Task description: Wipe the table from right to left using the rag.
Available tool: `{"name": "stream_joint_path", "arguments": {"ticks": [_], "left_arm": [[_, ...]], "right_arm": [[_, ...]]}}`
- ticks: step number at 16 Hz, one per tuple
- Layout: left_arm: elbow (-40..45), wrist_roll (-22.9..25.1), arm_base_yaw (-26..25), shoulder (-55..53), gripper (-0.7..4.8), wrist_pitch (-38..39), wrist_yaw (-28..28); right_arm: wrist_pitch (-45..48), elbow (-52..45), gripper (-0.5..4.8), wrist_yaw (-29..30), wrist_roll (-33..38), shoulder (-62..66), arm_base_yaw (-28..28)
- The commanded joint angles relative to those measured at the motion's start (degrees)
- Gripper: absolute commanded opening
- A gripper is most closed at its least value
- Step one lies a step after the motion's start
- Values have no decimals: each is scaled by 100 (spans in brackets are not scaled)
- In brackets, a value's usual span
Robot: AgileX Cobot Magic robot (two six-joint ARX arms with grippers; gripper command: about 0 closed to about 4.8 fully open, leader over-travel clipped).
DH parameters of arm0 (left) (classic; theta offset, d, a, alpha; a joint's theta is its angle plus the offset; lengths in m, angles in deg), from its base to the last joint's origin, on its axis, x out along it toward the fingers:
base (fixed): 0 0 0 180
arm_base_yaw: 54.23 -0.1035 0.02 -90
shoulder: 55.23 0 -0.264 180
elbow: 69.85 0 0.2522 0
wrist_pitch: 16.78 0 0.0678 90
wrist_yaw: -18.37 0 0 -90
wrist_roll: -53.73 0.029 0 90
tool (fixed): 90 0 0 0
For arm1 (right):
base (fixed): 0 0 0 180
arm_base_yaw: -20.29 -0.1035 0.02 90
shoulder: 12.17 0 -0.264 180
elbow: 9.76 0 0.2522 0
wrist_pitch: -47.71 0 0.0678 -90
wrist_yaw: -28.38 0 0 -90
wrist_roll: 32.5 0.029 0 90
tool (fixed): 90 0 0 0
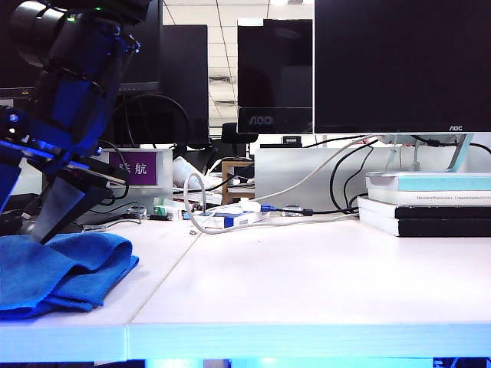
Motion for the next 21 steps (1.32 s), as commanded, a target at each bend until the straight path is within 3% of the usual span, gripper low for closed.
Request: {"name": "stream_joint_path", "arguments": {"ticks": [1, 3, 5, 7, 10, 13, 18, 21], "left_arm": [[-2, -42, 7, -350, -5, -48, -129], [-2, -61, 7, -629, -5, -98, -590], [-2, -107, 7, -977, -5, -352, -1425], [-2, -199, 7, -1150, -5, -507, -1668], [-2, -203, 7, -1244, -5, -660, -1703], [-2, -592, 7, -1340, -5, -807, -1698], [-2, -1222, 9, -1405, -5, -942, -1064], [-2, -1250, 9, -1405, -5, -940, -940]], "right_arm": [[13, 33, 254, 83, -22, -39, 13], [15, 33, 254, 79, -22, -39, 26], [13, 35, 253, 81, -24, -39, 26], [15, 35, 253, 79, -24, -39, 26], [11, 37, 253, 81, -24, -39, 28], [-9, 48, 253, 98, -24, -39, 31], [-4, 79, 253, 251, -24, -42, 46], [-4, 79, 254, 251, -28, -42, 46]]}}
